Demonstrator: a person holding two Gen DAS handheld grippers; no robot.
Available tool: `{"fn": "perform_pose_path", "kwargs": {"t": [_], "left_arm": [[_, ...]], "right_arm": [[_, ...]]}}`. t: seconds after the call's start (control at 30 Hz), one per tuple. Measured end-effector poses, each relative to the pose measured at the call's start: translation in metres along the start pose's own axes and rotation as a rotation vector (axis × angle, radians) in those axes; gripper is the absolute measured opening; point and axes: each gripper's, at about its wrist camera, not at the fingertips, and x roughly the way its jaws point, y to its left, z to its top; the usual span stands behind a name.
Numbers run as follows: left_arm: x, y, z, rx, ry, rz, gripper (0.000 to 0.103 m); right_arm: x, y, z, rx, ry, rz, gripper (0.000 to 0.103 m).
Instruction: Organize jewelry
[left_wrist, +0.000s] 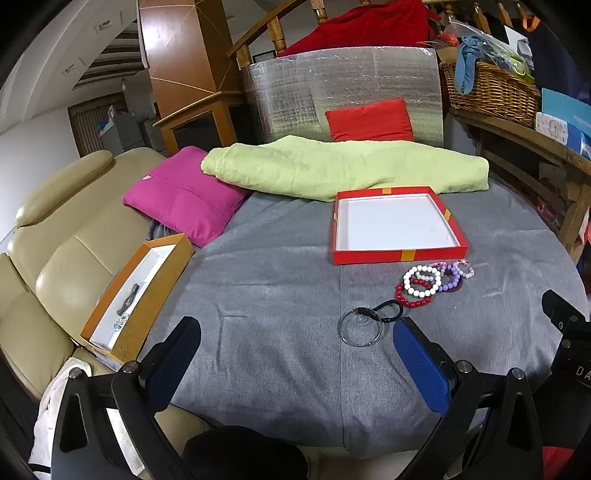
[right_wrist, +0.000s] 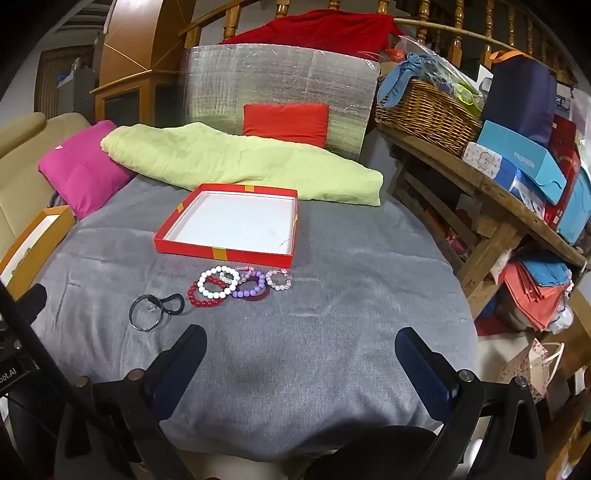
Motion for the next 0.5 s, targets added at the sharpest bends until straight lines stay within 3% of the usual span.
{"fn": "perform_pose_path", "kwargs": {"t": [0.5], "left_arm": [[0.0021,-0.0030,-0.0030,0.009,0.007,0.000,0.103]], "right_arm": [[0.0020,-0.0020,-0.0007,0.003,0.000,-0.007,0.103]]}}
